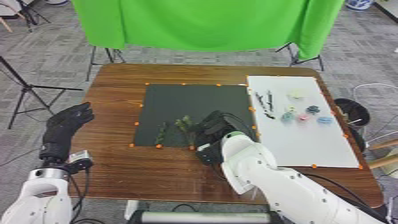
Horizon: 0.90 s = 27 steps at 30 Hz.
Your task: Arrange flowers
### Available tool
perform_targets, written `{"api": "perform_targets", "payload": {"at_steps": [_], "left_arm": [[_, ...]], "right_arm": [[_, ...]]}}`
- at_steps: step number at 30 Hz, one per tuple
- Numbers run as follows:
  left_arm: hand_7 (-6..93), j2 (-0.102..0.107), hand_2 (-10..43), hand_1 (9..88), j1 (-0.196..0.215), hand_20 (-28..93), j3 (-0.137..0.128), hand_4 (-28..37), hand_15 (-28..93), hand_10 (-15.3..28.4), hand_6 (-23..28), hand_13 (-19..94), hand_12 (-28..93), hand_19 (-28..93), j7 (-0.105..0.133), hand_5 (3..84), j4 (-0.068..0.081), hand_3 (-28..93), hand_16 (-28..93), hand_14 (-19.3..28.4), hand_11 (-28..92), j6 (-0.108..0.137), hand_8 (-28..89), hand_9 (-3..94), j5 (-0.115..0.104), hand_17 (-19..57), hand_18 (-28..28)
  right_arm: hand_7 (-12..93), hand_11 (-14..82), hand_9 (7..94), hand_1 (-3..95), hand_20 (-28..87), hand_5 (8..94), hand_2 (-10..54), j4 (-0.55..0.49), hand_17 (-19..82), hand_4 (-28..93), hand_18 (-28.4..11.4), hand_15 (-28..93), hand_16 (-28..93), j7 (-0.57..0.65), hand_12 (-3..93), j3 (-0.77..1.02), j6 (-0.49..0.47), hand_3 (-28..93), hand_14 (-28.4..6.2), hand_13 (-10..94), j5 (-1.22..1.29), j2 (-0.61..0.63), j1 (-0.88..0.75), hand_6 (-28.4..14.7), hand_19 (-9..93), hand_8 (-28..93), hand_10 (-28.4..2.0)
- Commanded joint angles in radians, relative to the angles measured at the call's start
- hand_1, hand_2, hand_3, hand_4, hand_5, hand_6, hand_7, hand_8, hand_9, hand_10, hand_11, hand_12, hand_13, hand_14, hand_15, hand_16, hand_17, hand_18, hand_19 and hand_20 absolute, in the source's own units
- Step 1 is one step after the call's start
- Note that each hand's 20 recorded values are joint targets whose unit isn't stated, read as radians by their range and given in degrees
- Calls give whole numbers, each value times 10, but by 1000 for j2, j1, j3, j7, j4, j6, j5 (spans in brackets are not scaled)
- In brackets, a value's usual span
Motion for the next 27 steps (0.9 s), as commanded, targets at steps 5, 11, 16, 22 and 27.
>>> {"api": "perform_targets", "payload": {"at_steps": [5,11,16,22,27], "left_arm": [[173,1,-77,263,6,214,3,-210,253,129,27,379,105,140,-13,499,-1,709,7,165,189,-15,-83,471,4,71,139],[172,-1,-75,264,7,214,1,-211,254,129,27,379,105,140,-13,499,-1,707,7,165,189,-20,-83,471,4,71,139],[172,-2,-75,264,11,214,-1,-210,253,129,28,378,105,140,-11,499,-2,707,7,165,189,-15,-82,472,2,71,139],[171,-3,-76,264,8,214,-2,-209,252,129,28,378,105,140,-6,500,0,707,7,165,189,-19,-82,472,1,71,139],[171,-3,-76,263,-1,214,2,-210,253,129,27,378,105,139,-10,499,2,708,8,165,189,-21,-82,472,5,70,139]], "right_arm": [[289,379,937,456,345,865,-92,-9,776,-155,-69,627,181,-12,165,8,14,604,-19,937,56,-11,-3,-31,918,-92,-124],[288,365,937,442,344,857,-90,-41,773,-150,-69,619,183,-36,168,47,19,610,-20,937,45,9,-23,-32,915,-99,-126],[288,360,937,405,346,856,-89,-106,769,-149,-71,616,184,-64,172,126,39,630,-20,937,19,37,-76,-33,915,-101,-128],[269,322,937,343,340,858,-42,-215,764,-140,-70,605,191,-121,169,155,11,625,-24,937,153,96,-163,-38,917,-105,-142],[240,167,912,280,333,825,44,-246,752,-139,-71,585,202,-133,162,139,-31,599,-28,937,251,114,-184,-30,922,-107,-164]]}}
